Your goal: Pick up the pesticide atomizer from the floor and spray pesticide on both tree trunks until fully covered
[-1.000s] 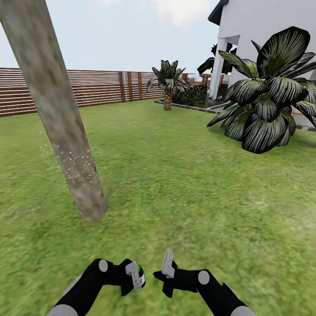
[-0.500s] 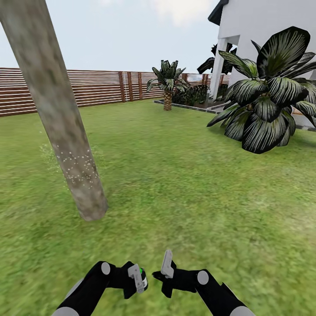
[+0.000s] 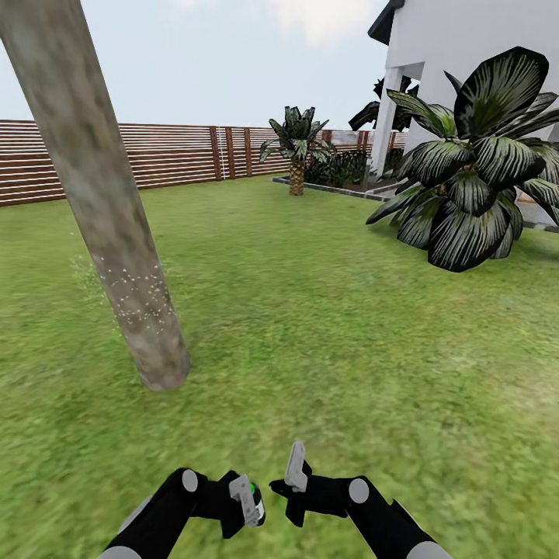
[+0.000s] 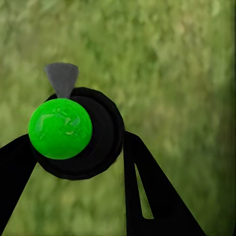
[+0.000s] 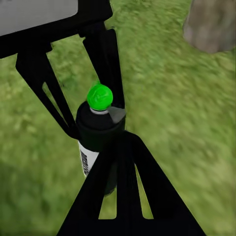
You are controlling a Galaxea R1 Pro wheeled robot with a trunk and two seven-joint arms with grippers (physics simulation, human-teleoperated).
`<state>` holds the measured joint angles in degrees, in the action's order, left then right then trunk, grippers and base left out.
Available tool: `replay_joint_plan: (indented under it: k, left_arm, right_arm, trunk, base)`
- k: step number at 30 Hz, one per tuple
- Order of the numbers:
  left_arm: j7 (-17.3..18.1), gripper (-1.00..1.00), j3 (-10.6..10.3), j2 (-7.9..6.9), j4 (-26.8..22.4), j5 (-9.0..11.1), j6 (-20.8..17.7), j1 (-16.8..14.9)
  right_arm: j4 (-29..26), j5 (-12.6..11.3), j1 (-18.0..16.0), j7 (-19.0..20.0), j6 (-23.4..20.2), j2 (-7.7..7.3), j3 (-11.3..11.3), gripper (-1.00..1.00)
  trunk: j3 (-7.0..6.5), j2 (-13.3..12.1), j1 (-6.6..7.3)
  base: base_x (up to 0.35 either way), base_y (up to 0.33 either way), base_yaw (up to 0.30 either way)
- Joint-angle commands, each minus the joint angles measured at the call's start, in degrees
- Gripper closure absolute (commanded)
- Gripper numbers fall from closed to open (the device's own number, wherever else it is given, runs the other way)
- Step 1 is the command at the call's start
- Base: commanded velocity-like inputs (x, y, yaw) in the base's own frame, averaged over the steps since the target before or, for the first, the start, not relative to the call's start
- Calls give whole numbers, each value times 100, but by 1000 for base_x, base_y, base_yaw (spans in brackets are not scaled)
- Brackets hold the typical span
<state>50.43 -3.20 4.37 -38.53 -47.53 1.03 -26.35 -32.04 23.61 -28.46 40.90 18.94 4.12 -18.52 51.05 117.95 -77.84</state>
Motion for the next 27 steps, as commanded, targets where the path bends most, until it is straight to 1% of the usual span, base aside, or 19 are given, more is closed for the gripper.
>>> replay_joint_plan:
  k: [1, 4, 13, 16, 27]
  left_arm:
    - [19, 100, 3, 15, 1, -37, 10, -2]
    - [20, 100, 3, 63, 11, -37, 3, -2]
    - [8, 100, 3, 131, 12, -24, 2, -6]
    - [8, 100, 3, 190, 12, -36, 2, -10]
    - [11, 100, 3, 204, 3, 0, 8, -11]
  right_arm:
    - [-4, 56, -3, -3, 33, 1, 6, 100]
    - [-4, 56, -3, -3, 35, 1, 6, 100]
    - [-4, 56, -1, -3, 38, 18, 6, 100]
    - [-4, 56, -1, -3, 33, 18, 6, 100]
    - [-4, 56, -1, -3, 35, 18, 6, 100]
  trunk:
    - [5, 2, 1]
    - [5, 2, 1]
    - [5, 2, 1]
    - [5, 2, 1]
    - [5, 2, 1]
  base:
    - [0, 0, 0]
    - [0, 0, 0]
    - [0, 0, 0]
    - [0, 0, 0]
    - [0, 0, 0]
